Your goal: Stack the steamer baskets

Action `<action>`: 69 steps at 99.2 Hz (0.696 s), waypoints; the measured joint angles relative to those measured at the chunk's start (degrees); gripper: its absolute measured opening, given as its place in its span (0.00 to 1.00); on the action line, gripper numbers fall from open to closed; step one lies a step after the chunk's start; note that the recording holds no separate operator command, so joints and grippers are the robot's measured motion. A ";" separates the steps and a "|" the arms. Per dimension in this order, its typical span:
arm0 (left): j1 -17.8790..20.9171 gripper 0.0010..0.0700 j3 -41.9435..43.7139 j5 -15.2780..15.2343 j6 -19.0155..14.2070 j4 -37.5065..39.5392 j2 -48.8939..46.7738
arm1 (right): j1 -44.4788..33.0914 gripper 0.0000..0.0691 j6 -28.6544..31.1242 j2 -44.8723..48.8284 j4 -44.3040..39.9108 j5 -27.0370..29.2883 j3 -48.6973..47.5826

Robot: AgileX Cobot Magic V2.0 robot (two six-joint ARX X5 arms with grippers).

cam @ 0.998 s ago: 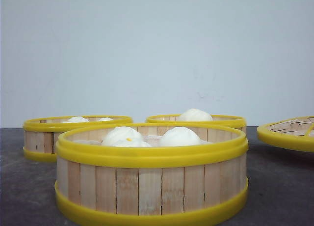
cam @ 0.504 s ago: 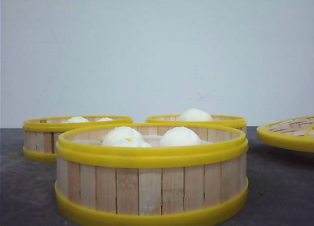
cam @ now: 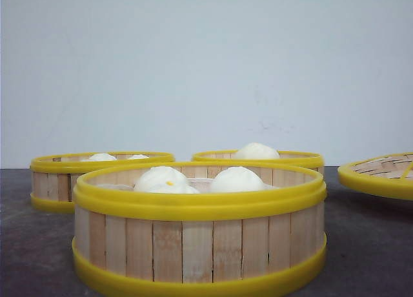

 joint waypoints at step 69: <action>0.00 0.02 0.00 0.02 -22.51 4.90 0.00 | 0.02 0.01 17.77 0.00 4.66 -7.06 0.00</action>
